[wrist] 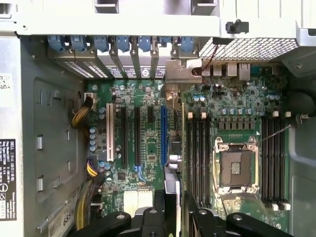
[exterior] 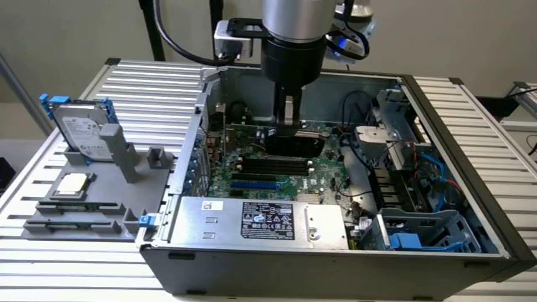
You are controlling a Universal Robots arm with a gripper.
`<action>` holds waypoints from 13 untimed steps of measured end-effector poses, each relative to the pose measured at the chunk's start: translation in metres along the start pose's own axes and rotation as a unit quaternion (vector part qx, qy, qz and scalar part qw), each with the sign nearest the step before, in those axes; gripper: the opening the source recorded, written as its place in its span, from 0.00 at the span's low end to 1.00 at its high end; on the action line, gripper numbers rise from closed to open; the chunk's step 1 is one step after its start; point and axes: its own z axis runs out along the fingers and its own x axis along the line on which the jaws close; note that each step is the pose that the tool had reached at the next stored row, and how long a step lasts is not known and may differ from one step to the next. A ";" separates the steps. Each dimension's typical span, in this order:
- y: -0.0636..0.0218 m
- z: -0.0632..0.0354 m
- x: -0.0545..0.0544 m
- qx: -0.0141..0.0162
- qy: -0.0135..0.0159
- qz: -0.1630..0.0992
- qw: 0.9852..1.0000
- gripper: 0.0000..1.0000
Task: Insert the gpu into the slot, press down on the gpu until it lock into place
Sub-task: 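Insert the gpu into the slot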
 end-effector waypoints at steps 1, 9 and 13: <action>0.0036 0.0007 0.001 0.003 0.000 0.000 1.000 0.26; 0.0268 0.0088 0.005 0.022 -0.001 -0.001 1.000 0.26; 0.0274 0.0161 0.006 0.022 -0.001 -0.001 1.000 0.26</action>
